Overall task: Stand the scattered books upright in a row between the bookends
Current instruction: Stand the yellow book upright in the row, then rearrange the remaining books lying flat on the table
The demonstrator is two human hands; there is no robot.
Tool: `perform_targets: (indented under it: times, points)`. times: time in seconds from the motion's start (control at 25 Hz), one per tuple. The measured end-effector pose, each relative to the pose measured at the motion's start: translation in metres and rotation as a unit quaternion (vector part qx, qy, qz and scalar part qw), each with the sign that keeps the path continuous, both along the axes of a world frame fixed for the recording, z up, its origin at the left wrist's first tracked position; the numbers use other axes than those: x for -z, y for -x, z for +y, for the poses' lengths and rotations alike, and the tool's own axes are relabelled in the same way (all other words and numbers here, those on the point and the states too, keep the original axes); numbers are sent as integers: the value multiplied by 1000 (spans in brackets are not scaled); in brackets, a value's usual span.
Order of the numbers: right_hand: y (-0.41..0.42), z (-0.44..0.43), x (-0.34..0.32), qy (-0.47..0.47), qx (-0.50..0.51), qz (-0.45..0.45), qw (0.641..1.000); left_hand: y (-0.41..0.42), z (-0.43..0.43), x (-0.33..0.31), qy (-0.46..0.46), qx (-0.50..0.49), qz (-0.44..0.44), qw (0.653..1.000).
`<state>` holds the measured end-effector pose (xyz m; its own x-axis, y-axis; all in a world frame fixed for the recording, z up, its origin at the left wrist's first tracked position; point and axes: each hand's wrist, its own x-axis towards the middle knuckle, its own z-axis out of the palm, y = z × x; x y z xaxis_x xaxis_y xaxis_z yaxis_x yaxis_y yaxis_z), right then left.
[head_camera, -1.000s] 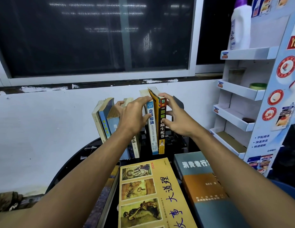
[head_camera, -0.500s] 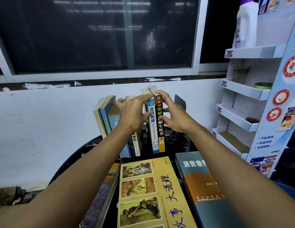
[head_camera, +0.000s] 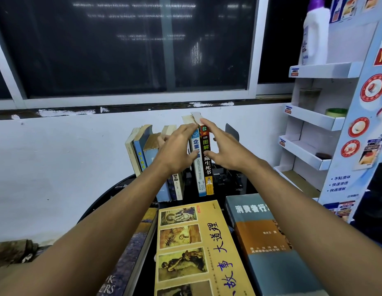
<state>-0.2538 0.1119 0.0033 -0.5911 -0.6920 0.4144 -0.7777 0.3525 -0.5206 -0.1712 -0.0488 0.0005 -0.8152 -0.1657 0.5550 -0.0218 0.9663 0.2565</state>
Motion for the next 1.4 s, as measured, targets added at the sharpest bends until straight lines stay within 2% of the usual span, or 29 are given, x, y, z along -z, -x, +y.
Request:
perform_targets:
  times: [0.24, 0.4, 0.64, 1.08, 1.4]
  points:
    - [-32, 26, 10, 0, 40, 46, 998, -54, 9, 15, -48, 71, 6, 996]
    - [-60, 47, 36, -64, 15, 33, 997, -96, 16, 37, -61, 33, -87, 994]
    - [-95, 72, 72, -167, 37, 34, 985, -143, 21, 67, -17, -41, -208, 977]
    - [-119, 83, 92, -295, 50, 1, 954, -171, 16, 100, 9, -80, -264, 961]
    - [-118, 86, 96, -296, 36, -4, 954, -172, 33, 110, 7, -80, -278, 957]
